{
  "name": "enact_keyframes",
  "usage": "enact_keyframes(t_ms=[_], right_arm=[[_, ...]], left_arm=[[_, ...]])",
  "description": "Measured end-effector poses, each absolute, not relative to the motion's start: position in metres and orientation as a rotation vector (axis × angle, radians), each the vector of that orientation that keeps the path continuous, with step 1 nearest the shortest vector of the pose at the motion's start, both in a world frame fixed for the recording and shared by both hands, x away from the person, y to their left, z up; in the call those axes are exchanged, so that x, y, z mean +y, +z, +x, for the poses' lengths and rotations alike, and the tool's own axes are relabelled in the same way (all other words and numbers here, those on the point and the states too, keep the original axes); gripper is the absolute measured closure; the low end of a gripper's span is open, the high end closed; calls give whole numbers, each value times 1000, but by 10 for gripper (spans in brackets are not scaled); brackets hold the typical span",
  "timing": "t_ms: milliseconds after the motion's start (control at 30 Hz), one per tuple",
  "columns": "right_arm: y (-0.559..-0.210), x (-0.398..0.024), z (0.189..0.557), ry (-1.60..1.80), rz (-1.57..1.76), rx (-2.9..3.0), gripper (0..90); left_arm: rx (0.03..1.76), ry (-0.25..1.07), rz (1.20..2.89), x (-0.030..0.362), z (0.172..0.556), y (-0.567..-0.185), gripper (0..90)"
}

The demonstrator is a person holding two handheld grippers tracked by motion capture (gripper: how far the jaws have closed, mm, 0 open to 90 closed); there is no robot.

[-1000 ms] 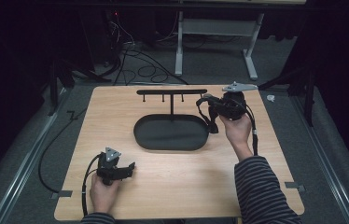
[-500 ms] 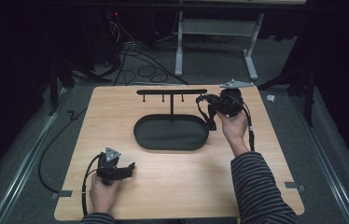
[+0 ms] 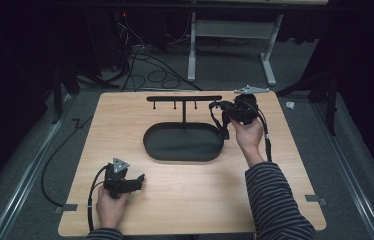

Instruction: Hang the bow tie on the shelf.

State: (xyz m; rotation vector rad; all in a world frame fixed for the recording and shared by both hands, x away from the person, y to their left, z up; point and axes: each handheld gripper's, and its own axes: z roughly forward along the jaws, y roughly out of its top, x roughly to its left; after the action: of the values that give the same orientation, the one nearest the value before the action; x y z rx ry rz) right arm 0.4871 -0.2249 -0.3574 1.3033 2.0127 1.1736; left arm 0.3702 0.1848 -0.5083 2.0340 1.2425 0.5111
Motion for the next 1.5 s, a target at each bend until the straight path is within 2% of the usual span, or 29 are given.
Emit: enact_keyframes(t_ms=[133, 300, 500, 533, 1000, 1500], right_arm=[[-359, -225, 488, 1166, 1307, 2023, 795], [-360, -225, 487, 1174, 1311, 2021, 707], [-359, -228, 482, 1181, 1303, 2011, 661], [-358, -230, 480, 1194, 1298, 2012, 622], [-359, -247, 464, 1219, 1297, 2014, 535], [-357, -264, 448, 1242, 1305, 1993, 508]], left_arm=[[1242, 511, 2034, 185, 370, -508, 159], [1243, 511, 2034, 185, 370, -508, 159], [1243, 511, 2034, 185, 370, -508, 159], [1243, 511, 2033, 185, 370, -508, 159], [1242, 511, 2033, 185, 370, -508, 160], [1242, 511, 2034, 185, 370, -508, 159]])
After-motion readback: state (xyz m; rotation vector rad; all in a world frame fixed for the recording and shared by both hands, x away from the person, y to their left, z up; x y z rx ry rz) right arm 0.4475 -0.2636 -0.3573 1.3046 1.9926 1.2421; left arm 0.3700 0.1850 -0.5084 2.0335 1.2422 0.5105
